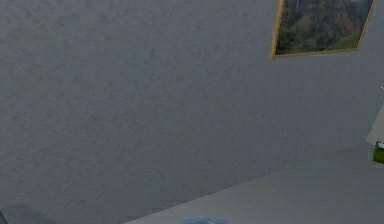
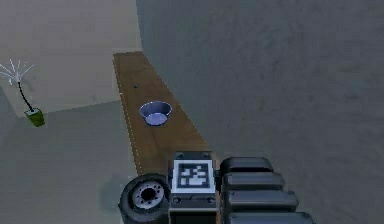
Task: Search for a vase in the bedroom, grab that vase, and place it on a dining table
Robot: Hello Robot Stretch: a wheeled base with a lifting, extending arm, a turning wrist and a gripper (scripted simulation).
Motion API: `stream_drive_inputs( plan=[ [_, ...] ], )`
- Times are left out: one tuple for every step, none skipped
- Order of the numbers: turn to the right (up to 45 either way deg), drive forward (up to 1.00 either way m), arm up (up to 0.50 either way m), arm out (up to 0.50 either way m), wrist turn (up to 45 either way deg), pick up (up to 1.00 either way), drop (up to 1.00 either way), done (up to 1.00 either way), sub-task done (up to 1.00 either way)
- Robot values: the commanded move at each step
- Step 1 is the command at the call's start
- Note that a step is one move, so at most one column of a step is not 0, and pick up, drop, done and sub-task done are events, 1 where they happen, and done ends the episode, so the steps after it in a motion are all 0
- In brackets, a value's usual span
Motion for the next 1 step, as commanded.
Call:
stream_drive_inputs(
  plan=[
    [-45.0, 0.0, 0.0, 0.0, 0.0, 0.0, 0.0, 0.0, 0.0]
  ],
)
